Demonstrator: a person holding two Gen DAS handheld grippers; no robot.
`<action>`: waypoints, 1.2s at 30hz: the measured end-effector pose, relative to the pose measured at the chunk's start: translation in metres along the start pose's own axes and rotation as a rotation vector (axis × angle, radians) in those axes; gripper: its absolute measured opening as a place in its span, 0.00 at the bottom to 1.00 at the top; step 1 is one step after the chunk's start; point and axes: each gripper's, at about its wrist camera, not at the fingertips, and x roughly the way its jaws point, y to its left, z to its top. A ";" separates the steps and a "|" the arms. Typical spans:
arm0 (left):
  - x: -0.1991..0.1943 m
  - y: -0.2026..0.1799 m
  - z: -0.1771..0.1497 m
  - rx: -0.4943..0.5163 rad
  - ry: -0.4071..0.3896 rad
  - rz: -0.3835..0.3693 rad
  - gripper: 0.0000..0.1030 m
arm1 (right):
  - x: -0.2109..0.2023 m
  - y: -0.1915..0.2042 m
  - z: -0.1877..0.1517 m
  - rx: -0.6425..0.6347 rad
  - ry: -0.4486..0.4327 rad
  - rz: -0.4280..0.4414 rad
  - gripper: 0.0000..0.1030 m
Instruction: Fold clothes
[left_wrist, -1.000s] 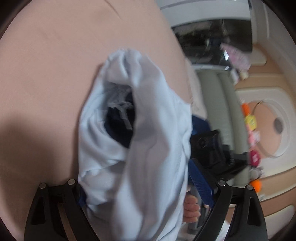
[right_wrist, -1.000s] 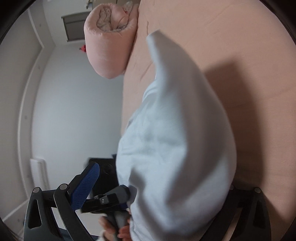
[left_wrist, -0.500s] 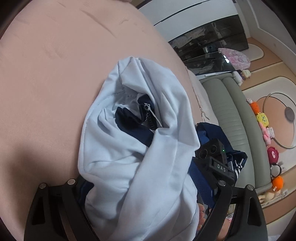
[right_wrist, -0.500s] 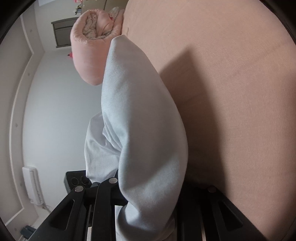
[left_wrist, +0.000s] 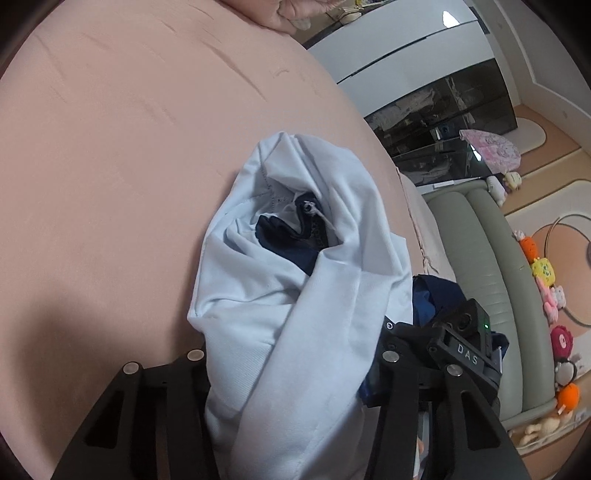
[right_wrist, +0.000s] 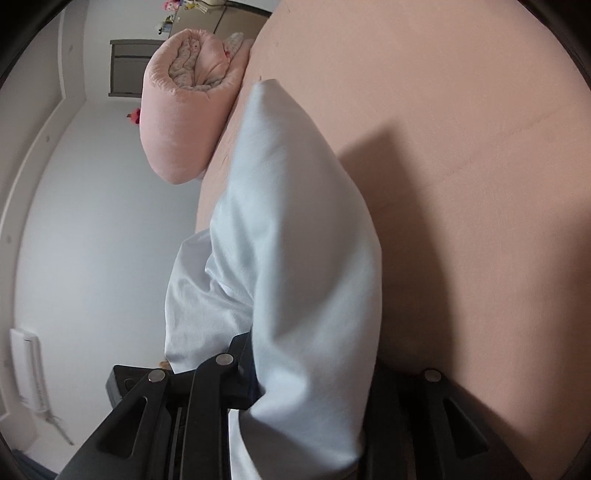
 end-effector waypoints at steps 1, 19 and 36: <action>0.001 -0.006 0.002 -0.004 -0.009 -0.003 0.44 | 0.000 0.007 -0.001 -0.015 -0.006 -0.011 0.27; -0.100 -0.023 0.104 0.061 -0.192 0.135 0.43 | 0.115 0.205 0.007 -0.298 0.117 -0.040 0.27; -0.114 0.066 0.148 -0.051 -0.186 0.167 0.43 | 0.223 0.207 0.016 -0.348 0.219 -0.054 0.27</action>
